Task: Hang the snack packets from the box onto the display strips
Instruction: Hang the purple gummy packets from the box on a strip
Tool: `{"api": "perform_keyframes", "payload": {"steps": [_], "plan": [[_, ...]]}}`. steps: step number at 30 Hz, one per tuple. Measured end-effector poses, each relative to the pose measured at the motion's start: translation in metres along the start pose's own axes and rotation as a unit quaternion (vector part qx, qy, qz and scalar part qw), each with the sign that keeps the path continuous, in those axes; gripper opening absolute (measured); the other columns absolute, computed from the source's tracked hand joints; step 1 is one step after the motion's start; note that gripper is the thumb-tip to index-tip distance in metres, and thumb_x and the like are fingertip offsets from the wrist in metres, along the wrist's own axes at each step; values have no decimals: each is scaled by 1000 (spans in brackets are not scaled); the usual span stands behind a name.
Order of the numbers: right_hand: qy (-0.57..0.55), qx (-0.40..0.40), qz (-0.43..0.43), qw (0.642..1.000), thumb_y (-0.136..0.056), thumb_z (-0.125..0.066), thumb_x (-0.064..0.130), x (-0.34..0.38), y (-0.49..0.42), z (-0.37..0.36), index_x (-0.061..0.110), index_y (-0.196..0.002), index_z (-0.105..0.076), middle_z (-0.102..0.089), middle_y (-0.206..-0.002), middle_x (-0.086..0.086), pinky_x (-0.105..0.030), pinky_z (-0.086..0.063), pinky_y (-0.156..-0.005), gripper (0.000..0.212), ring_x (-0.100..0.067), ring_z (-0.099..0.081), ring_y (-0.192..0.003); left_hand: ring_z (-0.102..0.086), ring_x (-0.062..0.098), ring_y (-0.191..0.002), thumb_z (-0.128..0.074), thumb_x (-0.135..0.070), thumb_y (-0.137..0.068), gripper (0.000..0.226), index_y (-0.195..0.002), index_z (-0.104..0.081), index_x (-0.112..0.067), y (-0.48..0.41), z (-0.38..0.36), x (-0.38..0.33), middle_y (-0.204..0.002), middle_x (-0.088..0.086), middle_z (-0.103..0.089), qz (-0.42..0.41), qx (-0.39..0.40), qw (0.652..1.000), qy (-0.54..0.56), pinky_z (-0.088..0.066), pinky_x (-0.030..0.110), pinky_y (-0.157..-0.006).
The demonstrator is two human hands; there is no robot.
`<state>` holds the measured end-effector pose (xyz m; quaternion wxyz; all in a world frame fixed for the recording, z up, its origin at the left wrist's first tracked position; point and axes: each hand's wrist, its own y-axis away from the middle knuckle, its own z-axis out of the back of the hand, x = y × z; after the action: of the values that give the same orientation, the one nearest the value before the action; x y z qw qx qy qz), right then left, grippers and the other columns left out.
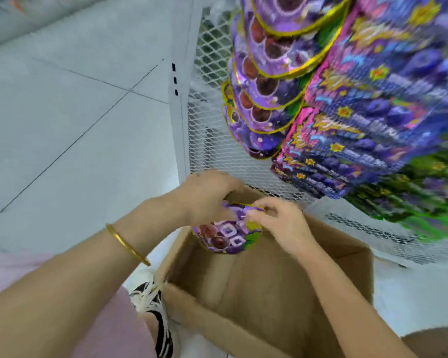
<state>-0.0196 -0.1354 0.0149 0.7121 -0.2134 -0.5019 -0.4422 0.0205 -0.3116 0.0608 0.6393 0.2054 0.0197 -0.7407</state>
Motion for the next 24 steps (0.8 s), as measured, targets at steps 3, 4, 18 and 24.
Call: {"api": "perform_keyframes", "payload": {"steps": [3,4,18,24], "plan": [[-78,-32,37,996,-82,-64,-2,43,19,23,19,-73,-63,-66,-60,12,-9,-43,-59,23,4,-56,-56,-59,18,-89,-61,-34,-83,21,-94,-65,-17,5,20,-15,-90,-1,-65,-18,-78,989,121,-46,34,-80],[-89,-44,47,994,-82,-64,-1,53,25,31,20,-79,-62,-68,-68,9,-11,-46,-64,21,0,-60,-63,-57,12,-76,-63,-29,-83,13,-83,-64,-16,10,28,-19,-78,-2,-61,-21,-106,978,176,-45,31,-73],[148,-243,317,905,-85,-62,10,257,38,106,35,-96,-41,-60,-95,11,-31,-42,-80,34,-12,-58,-94,-53,2,-63,-65,-16,-86,4,-82,-65,-14,41,233,-71,-72,-3,-63,-75,-302,871,380,-43,15,-62],[227,-298,345,861,-84,-56,-1,345,15,161,11,-118,-50,-60,-117,-5,-28,-35,-88,36,-23,-54,-110,-63,18,-83,-58,-14,-88,24,-111,-62,-8,-3,365,-94,-101,8,-67,-87,-487,808,319,-50,28,-80]]}}
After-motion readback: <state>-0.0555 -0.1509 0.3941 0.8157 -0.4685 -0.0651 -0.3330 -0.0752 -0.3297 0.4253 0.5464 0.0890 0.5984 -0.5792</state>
